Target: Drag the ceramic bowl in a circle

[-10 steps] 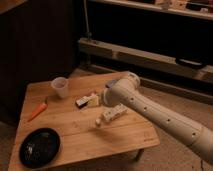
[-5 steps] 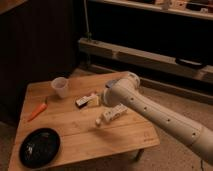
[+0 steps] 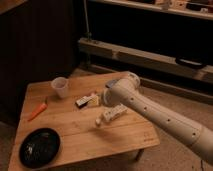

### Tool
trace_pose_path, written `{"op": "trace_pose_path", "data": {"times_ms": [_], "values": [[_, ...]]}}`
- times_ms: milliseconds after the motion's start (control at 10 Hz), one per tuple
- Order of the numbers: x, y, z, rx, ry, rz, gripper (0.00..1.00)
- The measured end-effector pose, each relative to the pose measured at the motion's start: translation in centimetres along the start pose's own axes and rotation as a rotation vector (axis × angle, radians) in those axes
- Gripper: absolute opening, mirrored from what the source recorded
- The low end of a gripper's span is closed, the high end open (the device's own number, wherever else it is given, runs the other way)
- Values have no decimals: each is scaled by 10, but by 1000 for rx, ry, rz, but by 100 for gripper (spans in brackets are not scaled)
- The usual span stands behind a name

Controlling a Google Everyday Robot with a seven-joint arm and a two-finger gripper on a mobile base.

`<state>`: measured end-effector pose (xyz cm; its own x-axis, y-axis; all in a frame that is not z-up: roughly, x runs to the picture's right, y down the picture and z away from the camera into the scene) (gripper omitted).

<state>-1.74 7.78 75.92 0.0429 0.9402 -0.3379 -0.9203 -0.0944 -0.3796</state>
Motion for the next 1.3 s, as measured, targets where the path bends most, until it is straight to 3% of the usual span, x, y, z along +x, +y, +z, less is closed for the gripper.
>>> {"op": "trace_pose_path", "data": {"times_ms": [300,400,500,700,1000,1100,1300], "values": [[0,1,1,-11,8,-8,80],[0,3,4,-37,27,-24,80],[-5,20,14,-77,65,-55,80],[-8,55,33,-114,133,-99,80],[23,110,47,-137,219,-170,80],[47,122,48,-133,246,-197,80],[84,127,56,-138,282,-229,80]]}}
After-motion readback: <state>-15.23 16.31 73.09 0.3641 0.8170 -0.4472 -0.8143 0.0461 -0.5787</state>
